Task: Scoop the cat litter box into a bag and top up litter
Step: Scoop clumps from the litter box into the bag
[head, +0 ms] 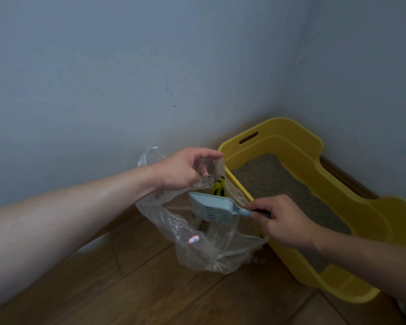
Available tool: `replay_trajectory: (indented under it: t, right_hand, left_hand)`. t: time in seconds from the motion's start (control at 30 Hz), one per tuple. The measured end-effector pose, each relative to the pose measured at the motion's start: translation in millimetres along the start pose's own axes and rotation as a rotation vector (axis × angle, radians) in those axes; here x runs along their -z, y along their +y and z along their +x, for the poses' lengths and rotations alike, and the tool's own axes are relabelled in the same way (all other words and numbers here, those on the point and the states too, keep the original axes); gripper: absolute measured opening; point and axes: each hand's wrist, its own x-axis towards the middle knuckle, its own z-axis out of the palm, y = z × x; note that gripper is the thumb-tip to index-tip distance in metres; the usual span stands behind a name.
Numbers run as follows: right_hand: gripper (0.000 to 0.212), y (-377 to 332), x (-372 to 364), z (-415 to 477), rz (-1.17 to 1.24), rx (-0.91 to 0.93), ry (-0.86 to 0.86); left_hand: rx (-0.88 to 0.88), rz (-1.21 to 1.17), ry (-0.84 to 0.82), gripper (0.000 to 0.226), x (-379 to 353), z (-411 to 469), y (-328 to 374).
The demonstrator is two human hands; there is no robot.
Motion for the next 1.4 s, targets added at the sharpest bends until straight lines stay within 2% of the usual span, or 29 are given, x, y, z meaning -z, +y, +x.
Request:
replay_trajectory:
  t: [1.03, 1.4]
  right_hand:
    - [0.026, 2.0, -1.6, 1.1, -0.035, -0.041, -0.030]
    - [0.020, 8.0, 12.3, -12.9, 0.056, 0.012, 0.094]
  left_hand:
    - [0.014, -0.026, -0.008, 0.079, -4.2, 10.6, -6.8]
    - [-0.009, -0.036, 0.058, 0.070, -9.1, 18.8, -10.6]
